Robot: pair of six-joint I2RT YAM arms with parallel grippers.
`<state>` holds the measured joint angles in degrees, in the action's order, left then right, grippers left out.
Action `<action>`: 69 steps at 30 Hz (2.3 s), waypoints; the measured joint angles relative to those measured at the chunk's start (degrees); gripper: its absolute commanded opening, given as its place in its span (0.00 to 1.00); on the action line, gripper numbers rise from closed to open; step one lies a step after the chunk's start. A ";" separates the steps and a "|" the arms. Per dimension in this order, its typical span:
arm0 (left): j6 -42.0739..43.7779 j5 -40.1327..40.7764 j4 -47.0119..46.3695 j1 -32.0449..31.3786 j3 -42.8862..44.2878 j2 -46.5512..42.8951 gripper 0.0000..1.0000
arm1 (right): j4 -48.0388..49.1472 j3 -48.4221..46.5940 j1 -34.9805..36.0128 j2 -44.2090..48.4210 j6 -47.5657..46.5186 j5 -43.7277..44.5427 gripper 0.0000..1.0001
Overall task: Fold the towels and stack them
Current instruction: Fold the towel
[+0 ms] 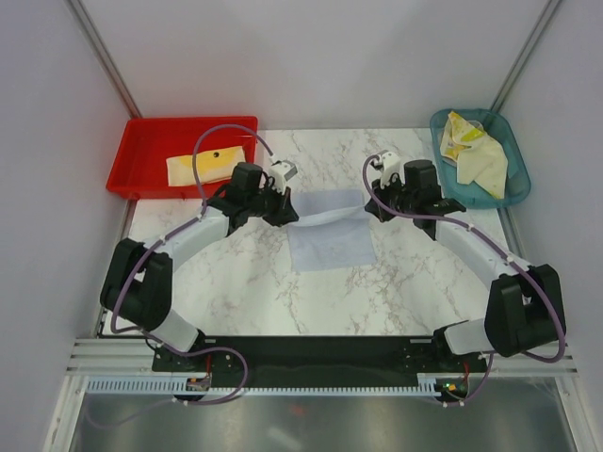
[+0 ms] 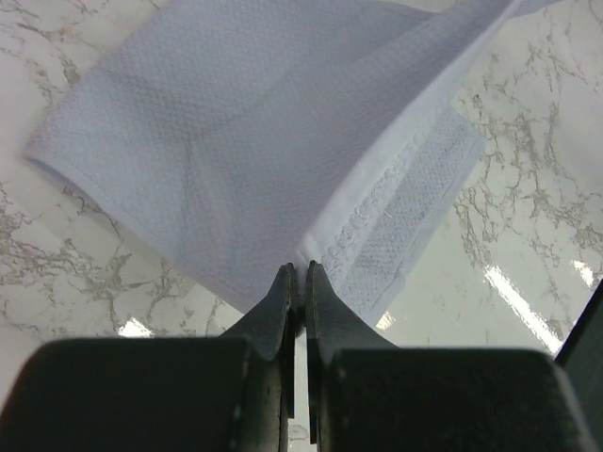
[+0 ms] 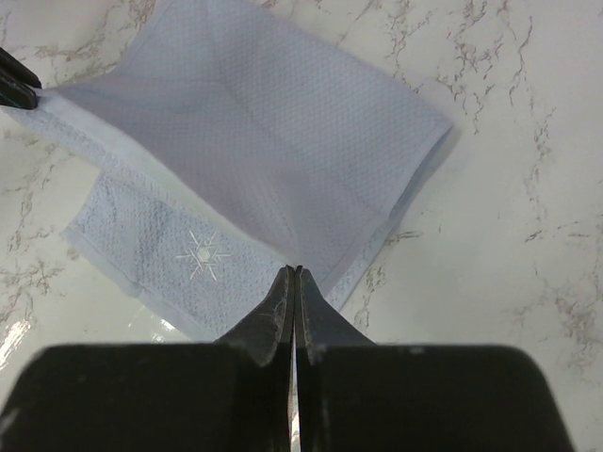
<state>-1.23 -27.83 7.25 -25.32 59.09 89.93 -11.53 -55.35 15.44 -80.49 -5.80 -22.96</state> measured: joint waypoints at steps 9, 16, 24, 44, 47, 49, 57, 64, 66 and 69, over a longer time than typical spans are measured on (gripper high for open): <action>-0.70 3.67 1.75 -1.55 -1.90 -3.91 0.02 | -2.47 1.57 2.49 4.44 0.04 5.07 0.00; -2.60 5.86 2.25 -3.96 -5.90 -5.90 0.02 | -2.60 6.78 3.61 5.77 3.63 5.73 0.00; -5.46 8.74 2.62 -6.60 -9.27 -5.88 0.02 | -3.96 11.23 5.75 5.68 8.48 8.11 0.00; -6.56 15.72 -1.60 -8.28 -7.80 -4.96 0.02 | -0.96 5.40 6.49 4.85 5.53 16.39 0.00; -7.30 15.69 -2.21 -9.20 -11.04 -5.09 0.03 | -1.38 10.75 6.75 4.87 7.96 15.13 0.03; -7.89 15.65 -2.47 -9.86 -12.57 -5.38 0.09 | -1.88 12.20 6.91 4.90 9.70 14.62 0.06; -9.49 16.02 -2.97 -11.43 -15.26 -6.91 0.22 | -2.62 13.18 6.75 5.18 15.72 16.61 0.28; -11.43 16.81 -0.72 -12.50 -17.20 -11.91 0.49 | -6.82 13.70 6.69 7.87 19.80 19.43 0.34; -12.17 16.81 -0.20 -12.52 -17.20 -13.97 0.50 | -7.89 13.09 6.69 8.46 21.33 20.39 0.35; -13.38 17.16 0.02 -12.55 -17.18 -15.19 0.51 | -8.28 11.37 6.69 7.26 23.85 21.53 0.34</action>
<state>-14.61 -10.68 7.27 -37.87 41.91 74.74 -19.81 -43.99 22.13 -73.23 18.04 -1.43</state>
